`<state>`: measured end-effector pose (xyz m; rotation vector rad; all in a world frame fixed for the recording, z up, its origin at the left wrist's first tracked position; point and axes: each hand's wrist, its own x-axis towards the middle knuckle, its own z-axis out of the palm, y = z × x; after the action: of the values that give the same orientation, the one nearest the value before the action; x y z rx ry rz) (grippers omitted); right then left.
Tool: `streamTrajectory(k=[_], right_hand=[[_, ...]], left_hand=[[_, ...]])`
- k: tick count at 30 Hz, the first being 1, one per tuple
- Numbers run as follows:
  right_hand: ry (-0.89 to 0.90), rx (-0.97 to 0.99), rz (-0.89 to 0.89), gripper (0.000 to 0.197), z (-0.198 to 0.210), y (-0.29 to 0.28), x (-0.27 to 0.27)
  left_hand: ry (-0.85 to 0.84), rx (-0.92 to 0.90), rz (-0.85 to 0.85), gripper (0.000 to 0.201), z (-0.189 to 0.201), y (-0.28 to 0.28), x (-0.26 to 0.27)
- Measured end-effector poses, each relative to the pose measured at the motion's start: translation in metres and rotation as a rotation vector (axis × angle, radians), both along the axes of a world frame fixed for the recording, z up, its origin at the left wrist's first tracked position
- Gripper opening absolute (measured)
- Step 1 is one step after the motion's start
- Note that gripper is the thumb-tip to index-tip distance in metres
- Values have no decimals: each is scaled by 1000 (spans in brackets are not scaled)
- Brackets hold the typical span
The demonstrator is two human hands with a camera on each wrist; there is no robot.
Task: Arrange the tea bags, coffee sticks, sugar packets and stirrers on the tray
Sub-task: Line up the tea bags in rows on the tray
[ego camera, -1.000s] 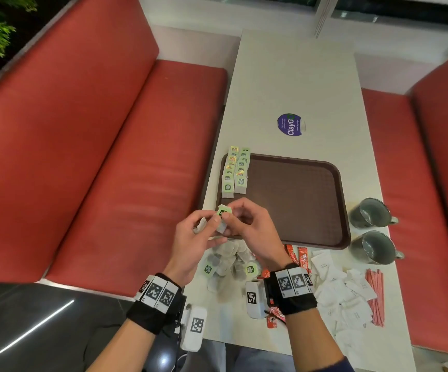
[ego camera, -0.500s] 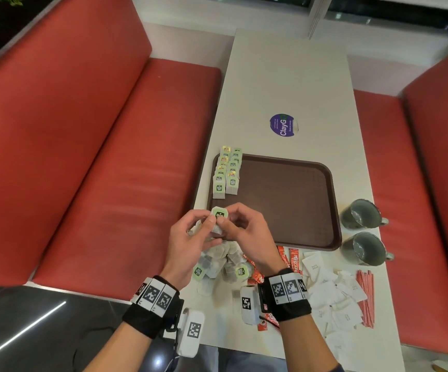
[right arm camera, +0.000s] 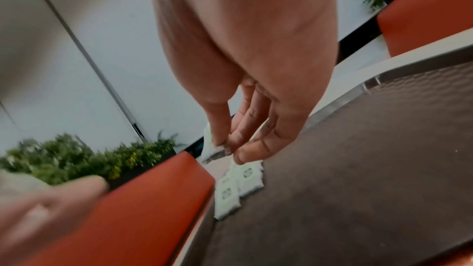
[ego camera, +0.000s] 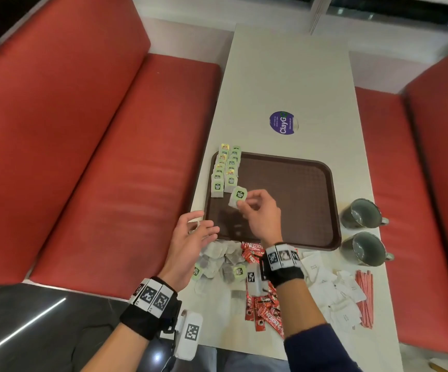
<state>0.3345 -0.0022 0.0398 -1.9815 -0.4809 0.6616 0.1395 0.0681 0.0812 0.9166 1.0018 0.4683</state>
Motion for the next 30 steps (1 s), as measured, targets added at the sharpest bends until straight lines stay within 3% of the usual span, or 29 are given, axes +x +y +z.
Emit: streamTrajectory(k=[5, 15, 23, 30], right_hand=[[-61, -172, 43, 20, -46, 35, 36], [-130, -374, 151, 8, -66, 75, 52], [-116, -397, 28, 19, -58, 76, 39], [-160, -351, 47, 20, -32, 70, 26]], left_hand=[[9, 5, -61, 34, -2, 0, -7], [-57, -42, -82, 36, 2, 3, -16], [-81, -2, -136, 28, 15, 2, -15], [28, 104, -91, 16, 12, 7, -18]])
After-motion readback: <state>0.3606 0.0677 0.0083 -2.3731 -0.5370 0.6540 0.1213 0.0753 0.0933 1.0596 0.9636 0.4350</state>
